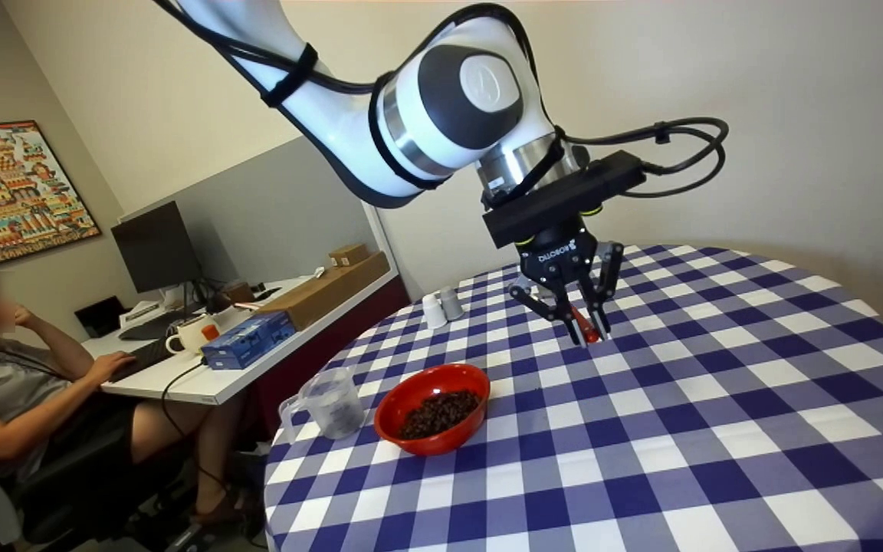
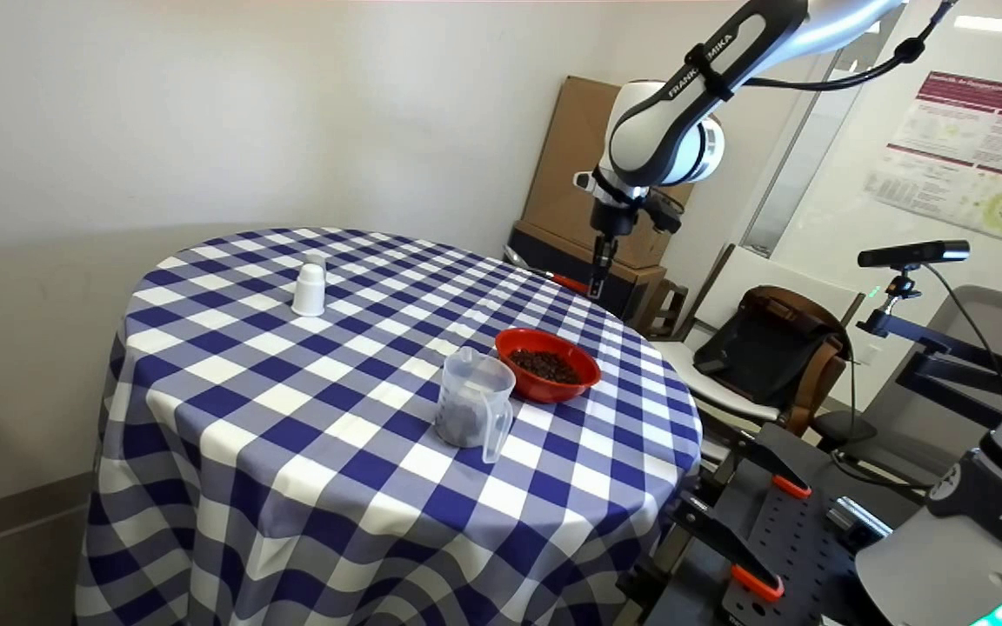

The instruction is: Pick up the spoon and scoop some of the contents in the bowl and put them in the jar

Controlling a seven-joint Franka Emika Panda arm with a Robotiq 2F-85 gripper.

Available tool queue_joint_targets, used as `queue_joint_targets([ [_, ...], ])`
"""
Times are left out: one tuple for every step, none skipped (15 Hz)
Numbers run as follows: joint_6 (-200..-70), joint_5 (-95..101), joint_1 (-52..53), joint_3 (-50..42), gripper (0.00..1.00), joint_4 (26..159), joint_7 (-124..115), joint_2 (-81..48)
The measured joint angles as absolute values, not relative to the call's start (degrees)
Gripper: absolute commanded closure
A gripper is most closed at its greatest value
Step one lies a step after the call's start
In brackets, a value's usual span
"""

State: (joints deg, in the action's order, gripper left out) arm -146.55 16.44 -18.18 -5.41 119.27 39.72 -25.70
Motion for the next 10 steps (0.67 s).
queue_joint_targets([
  [-146.6,16.91,-18.05,-5.25,0.95,118.86,41.99,-25.01],
  [-146.6,17.2,-17.91,-5.01,0.95,118.65,44.36,-24.36],
  [-146.6,17.31,-17.77,-4.71,0.95,118.65,46.74,-23.83],
  [-146.6,17.57,-17.57,-4.43,0.95,118.81,49.09,-23.4],
  [-146.7,17.98,-17.26,-4.26,0.95,119.29,51.26,-22.98],
  [-146.89,18.59,-16.86,-4.17,0.95,120.1,53.2,-22.54],
  [-147.36,19.34,-16.38,-4.16,0.95,121.25,54.94,-22.0],
  [-148.22,20.46,-15.89,-4.18,0.95,122.68,56.4,-21.34],
  [-149.4,21.9,-15.38,-4.24,0.95,124.34,57.47,-20.58],
  [-150.78,23.71,-14.8,-4.39,0.95,126.13,58.28,-19.7],
])
